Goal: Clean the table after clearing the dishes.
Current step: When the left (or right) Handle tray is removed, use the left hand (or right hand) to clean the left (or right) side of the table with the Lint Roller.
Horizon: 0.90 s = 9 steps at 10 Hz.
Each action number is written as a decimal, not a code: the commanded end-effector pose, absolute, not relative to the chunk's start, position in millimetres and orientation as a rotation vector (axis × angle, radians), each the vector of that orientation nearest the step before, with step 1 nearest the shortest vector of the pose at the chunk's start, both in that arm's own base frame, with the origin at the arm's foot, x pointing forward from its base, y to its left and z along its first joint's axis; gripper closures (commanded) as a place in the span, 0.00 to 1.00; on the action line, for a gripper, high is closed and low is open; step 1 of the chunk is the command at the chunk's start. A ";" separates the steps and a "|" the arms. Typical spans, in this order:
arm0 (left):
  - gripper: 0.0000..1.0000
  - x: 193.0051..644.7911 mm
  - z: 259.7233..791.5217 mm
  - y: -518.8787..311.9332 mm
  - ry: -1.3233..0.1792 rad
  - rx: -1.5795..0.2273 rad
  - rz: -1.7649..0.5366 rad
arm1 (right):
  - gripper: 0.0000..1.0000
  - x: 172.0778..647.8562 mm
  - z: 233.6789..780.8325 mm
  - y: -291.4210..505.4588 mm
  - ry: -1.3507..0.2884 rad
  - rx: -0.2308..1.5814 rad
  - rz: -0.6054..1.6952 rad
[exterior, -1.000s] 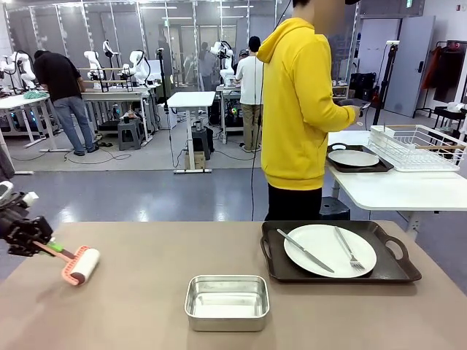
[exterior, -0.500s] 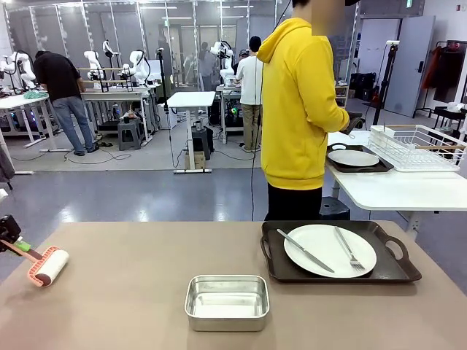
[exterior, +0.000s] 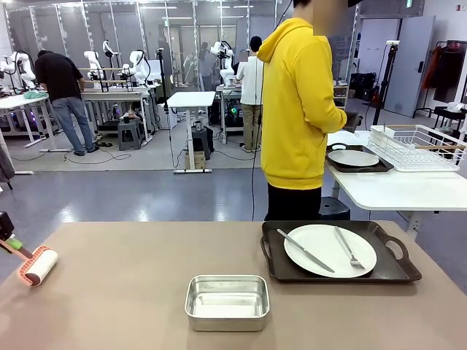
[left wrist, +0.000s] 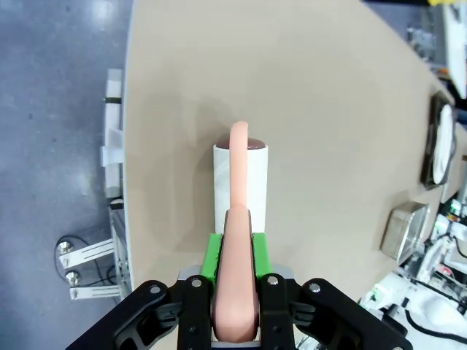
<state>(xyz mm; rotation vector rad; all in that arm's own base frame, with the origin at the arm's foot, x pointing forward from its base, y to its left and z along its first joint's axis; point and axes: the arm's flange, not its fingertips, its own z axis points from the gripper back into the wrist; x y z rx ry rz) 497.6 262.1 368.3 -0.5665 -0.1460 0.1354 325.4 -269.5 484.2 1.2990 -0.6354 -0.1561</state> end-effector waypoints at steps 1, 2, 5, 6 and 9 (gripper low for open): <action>0.79 488.8 387.9 239.8 -0.149 -0.444 0.180 | 0.00 322.7 486.5 -268.8 -0.640 1.304 -0.152; 0.79 485.0 406.3 227.0 -0.165 -0.406 0.174 | 0.00 322.7 486.5 -268.8 -0.640 1.304 -0.152; 0.79 481.7 452.5 179.3 -0.185 -0.263 0.215 | 0.00 322.7 486.5 -268.8 -0.640 1.304 -0.152; 0.79 479.2 461.7 165.7 -0.186 -0.233 0.226 | 0.00 322.7 486.5 -268.8 -0.640 1.304 -0.152; 0.79 487.8 470.6 162.4 -0.191 -0.254 0.211 | 0.00 322.7 486.5 -268.8 -0.640 1.304 -0.152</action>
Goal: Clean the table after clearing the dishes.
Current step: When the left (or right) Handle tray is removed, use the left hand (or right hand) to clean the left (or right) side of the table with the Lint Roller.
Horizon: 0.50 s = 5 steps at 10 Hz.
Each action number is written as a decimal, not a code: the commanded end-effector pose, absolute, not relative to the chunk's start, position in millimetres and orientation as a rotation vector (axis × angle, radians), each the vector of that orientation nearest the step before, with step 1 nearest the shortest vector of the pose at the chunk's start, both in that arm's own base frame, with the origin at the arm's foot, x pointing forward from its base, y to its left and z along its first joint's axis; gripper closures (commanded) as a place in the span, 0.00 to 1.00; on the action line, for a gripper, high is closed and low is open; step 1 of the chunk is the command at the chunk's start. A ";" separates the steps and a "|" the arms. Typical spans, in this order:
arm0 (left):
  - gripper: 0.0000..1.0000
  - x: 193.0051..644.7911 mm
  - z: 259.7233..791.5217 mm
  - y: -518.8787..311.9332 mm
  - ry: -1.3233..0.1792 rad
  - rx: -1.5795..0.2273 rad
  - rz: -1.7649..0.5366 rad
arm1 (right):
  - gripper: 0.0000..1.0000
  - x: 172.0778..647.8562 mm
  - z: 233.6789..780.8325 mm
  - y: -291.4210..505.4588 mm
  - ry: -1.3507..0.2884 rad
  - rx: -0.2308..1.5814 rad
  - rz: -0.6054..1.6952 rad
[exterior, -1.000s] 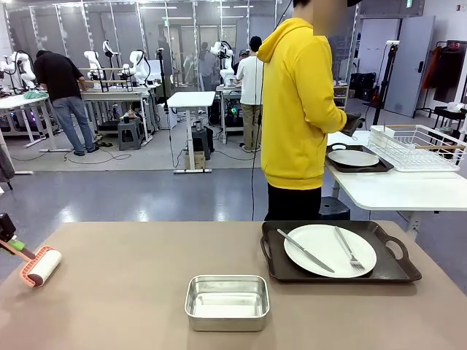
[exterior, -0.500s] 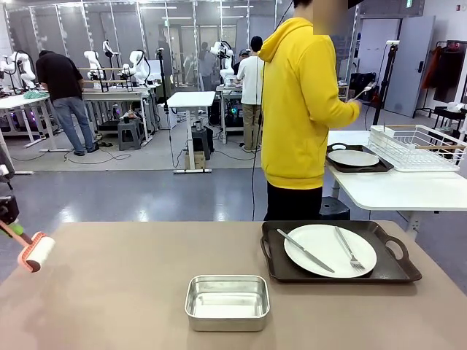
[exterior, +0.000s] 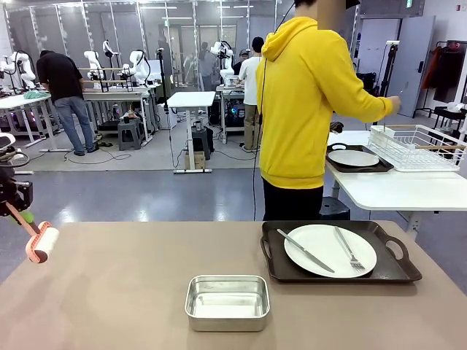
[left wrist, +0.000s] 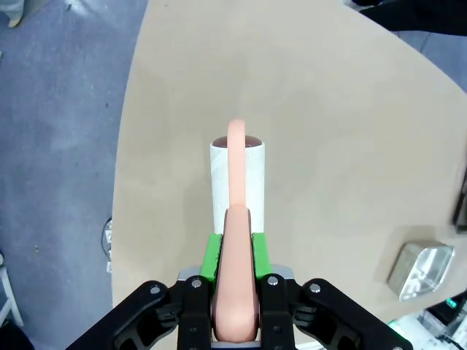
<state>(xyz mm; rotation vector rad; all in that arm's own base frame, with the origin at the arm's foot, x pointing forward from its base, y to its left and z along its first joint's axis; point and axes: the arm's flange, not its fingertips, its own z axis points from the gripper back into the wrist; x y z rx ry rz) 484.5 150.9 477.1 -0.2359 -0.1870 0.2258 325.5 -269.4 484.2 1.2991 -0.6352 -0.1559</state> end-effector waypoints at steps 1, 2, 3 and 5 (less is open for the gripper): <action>0.79 487.8 470.6 162.4 -0.191 -0.254 0.211 | 0.00 322.7 486.5 -268.8 -0.640 1.304 -0.152; 0.79 487.8 470.6 162.4 -0.191 -0.254 0.211 | 0.00 322.7 486.5 -268.8 -0.640 1.304 -0.152; 0.79 487.8 470.6 162.4 -0.191 -0.254 0.211 | 0.00 322.7 486.5 -268.8 -0.640 1.304 -0.152; 0.79 487.8 470.6 162.4 -0.191 -0.254 0.211 | 0.00 322.7 486.5 -268.8 -0.640 1.304 -0.152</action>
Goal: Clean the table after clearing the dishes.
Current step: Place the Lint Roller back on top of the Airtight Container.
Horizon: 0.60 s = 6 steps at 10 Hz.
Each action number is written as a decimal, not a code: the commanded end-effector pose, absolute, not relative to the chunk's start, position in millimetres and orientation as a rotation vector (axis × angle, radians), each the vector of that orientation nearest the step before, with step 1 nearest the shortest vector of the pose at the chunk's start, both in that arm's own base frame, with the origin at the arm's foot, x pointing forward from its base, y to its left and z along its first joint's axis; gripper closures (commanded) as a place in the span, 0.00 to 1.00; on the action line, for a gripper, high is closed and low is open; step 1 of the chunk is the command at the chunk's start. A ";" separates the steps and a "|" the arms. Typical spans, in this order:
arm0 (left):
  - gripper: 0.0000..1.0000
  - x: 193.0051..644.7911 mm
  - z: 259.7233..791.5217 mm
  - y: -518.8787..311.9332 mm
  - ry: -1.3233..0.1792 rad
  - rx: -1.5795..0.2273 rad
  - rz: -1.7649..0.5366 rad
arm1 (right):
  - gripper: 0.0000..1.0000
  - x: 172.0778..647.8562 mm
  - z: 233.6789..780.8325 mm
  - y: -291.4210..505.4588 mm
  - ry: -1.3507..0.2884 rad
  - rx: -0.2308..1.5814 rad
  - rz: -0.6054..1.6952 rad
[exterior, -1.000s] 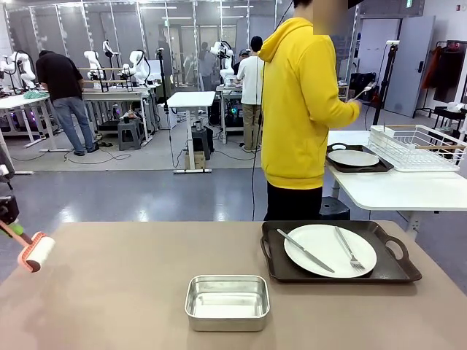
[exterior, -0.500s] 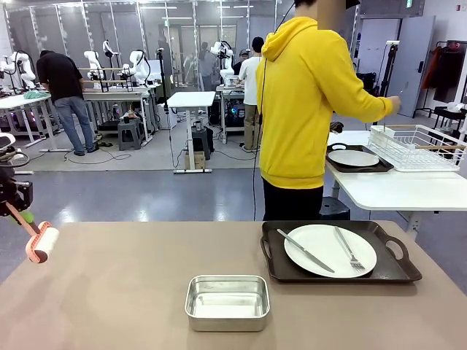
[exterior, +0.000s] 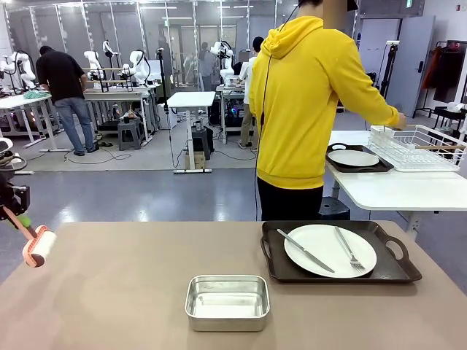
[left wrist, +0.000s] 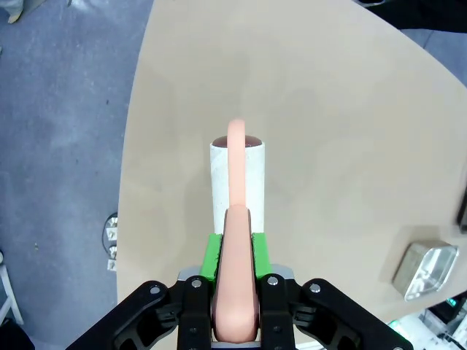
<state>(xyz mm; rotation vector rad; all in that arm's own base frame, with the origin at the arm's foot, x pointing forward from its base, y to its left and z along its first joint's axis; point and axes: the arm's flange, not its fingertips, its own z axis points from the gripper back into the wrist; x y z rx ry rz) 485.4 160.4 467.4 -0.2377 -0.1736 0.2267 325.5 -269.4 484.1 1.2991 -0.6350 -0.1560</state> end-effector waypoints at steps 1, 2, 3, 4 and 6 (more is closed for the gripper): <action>0.79 487.8 470.6 162.4 -0.191 -0.254 0.211 | 0.00 322.7 486.5 -268.8 -0.640 1.304 -0.152; 0.79 487.8 470.6 162.4 -0.191 -0.254 0.211 | 0.00 322.7 486.5 -268.8 -0.640 1.304 -0.152; 0.79 487.8 470.6 162.4 -0.191 -0.254 0.211 | 0.00 322.7 486.5 -268.8 -0.640 1.304 -0.152; 0.79 487.8 470.6 162.4 -0.191 -0.254 0.211 | 0.00 322.7 486.5 -268.8 -0.640 1.304 -0.152; 0.79 487.8 470.6 162.4 -0.191 -0.254 0.211 | 0.00 322.7 486.5 -268.8 -0.640 1.304 -0.152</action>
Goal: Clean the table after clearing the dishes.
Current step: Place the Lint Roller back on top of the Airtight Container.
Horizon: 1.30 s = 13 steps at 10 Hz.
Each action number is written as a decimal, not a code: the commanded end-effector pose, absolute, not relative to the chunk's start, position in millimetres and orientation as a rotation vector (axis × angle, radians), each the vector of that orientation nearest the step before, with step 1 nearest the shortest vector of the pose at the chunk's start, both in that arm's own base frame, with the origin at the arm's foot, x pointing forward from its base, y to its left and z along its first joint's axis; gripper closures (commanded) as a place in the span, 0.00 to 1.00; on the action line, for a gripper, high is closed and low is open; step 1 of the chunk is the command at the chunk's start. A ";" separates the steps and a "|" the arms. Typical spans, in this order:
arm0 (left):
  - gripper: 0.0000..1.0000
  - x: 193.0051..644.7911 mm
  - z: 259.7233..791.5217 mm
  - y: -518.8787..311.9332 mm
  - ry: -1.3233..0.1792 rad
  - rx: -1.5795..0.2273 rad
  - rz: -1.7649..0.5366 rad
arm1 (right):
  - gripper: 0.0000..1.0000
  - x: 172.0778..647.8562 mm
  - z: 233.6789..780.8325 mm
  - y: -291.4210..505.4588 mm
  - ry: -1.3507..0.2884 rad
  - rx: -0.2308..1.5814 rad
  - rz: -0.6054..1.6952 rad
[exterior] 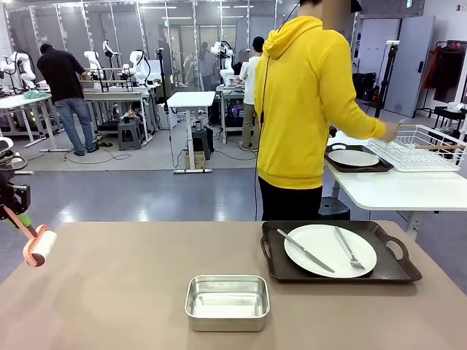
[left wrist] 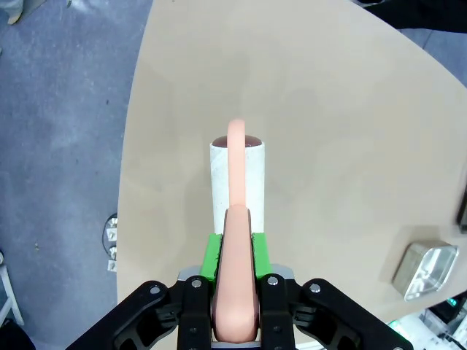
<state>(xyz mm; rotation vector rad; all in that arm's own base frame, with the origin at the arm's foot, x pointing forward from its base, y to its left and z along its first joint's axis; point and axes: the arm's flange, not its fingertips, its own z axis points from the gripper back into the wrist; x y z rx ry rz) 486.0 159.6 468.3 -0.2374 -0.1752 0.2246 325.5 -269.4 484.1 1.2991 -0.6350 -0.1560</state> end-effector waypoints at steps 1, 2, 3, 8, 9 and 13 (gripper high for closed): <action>0.79 486.0 468.3 159.6 -0.175 -0.237 0.225 | 0.00 322.7 486.5 -268.8 -0.640 1.304 -0.152; 0.79 496.8 497.8 133.9 -0.235 -0.144 0.026 | 0.00 322.7 486.5 -268.8 -0.640 1.304 -0.152; 0.79 509.6 518.7 99.8 -0.246 -0.056 -0.122 | 0.00 322.7 486.5 -268.8 -0.640 1.304 -0.152; 0.79 504.7 567.2 -86.9 -0.262 0.025 -0.805 | 0.00 322.7 486.5 -268.8 -0.640 1.304 -0.152; 0.79 488.6 567.5 -114.1 -0.253 0.031 -0.913 | 0.00 322.7 486.5 -268.8 -0.640 1.304 -0.152; 0.79 406.4 567.1 -213.1 -0.239 0.016 -1.222 | 0.00 322.7 486.5 -268.8 -0.640 1.304 -0.152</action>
